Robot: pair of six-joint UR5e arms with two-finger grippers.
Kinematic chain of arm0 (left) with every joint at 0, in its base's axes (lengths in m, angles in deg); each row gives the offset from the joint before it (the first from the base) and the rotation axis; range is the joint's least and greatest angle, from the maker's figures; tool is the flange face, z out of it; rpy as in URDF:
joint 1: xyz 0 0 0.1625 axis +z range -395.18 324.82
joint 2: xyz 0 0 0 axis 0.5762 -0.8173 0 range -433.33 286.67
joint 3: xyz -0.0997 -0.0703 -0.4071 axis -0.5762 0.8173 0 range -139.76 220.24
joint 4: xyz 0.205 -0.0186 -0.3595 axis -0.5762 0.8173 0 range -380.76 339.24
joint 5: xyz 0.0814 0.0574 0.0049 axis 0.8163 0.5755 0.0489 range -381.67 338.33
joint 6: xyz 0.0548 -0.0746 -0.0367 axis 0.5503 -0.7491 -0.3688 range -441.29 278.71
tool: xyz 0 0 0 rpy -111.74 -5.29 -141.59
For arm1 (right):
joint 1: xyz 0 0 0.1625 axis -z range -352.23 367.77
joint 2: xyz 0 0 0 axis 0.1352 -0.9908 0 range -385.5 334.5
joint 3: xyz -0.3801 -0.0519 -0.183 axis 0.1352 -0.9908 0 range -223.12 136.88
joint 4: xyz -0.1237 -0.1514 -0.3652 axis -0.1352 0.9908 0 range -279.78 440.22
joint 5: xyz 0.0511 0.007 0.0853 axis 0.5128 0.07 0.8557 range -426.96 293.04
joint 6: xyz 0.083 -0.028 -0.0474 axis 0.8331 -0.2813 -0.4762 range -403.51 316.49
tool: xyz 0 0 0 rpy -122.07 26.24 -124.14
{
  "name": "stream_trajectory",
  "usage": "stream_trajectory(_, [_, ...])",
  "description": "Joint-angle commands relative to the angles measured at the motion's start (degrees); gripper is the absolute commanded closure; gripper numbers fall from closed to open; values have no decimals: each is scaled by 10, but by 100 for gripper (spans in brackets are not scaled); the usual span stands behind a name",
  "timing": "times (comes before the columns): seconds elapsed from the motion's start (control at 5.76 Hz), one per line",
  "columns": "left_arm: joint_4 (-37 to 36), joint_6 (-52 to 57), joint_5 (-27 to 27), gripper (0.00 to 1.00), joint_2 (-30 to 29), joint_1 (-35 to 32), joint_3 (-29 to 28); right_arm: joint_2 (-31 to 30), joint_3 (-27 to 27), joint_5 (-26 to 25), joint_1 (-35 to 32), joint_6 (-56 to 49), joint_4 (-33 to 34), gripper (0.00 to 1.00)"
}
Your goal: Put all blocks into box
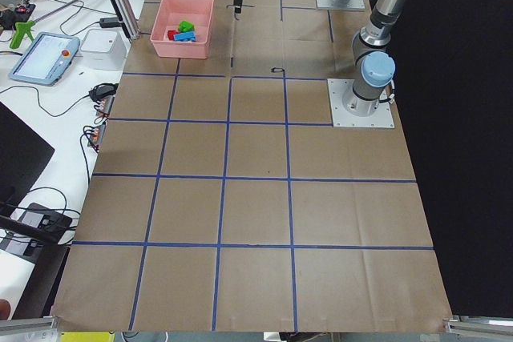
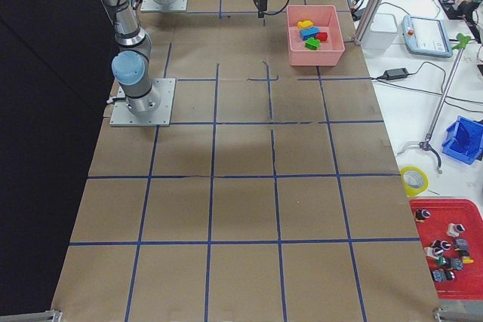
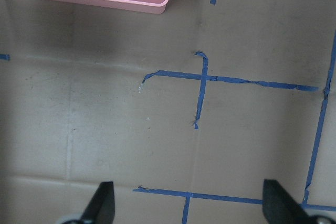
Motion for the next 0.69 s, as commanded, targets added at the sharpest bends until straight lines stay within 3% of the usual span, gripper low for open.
stream_trajectory(0.0, [0,-2,3,0,2,-3,0,-5,1,0,0,0,-6,0])
stream_trajectory(0.52, [-8,-4,5,0,2,-4,0,-6,3,1,0,0,-22,0])
